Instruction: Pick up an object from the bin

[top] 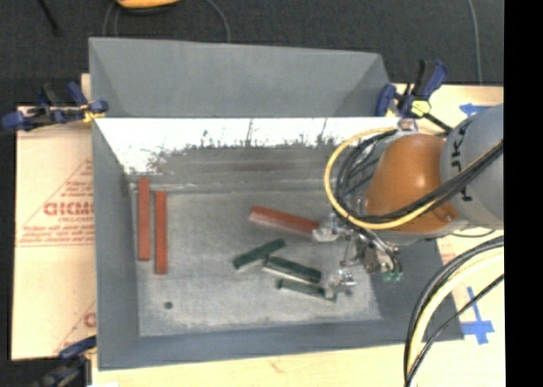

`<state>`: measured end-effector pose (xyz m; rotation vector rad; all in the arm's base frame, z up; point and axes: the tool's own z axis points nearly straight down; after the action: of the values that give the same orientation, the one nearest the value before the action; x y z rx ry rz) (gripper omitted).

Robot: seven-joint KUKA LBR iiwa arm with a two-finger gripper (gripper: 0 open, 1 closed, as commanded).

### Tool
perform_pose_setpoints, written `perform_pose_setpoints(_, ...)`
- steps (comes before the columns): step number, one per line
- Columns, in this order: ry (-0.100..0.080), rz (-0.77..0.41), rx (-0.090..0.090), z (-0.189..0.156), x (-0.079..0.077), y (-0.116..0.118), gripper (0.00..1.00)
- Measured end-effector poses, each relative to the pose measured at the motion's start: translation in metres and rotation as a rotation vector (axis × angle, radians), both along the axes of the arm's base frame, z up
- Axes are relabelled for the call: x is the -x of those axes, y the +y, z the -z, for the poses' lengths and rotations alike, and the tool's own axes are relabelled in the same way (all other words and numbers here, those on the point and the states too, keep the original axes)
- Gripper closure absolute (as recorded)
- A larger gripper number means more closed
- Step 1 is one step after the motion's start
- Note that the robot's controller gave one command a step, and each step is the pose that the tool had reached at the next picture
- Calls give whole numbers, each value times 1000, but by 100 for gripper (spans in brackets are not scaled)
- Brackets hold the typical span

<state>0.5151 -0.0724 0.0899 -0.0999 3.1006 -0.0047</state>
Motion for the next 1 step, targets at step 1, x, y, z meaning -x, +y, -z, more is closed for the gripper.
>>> perform_pose_setpoints(1, 35, -55, 1, -68, -13, -41, 100)
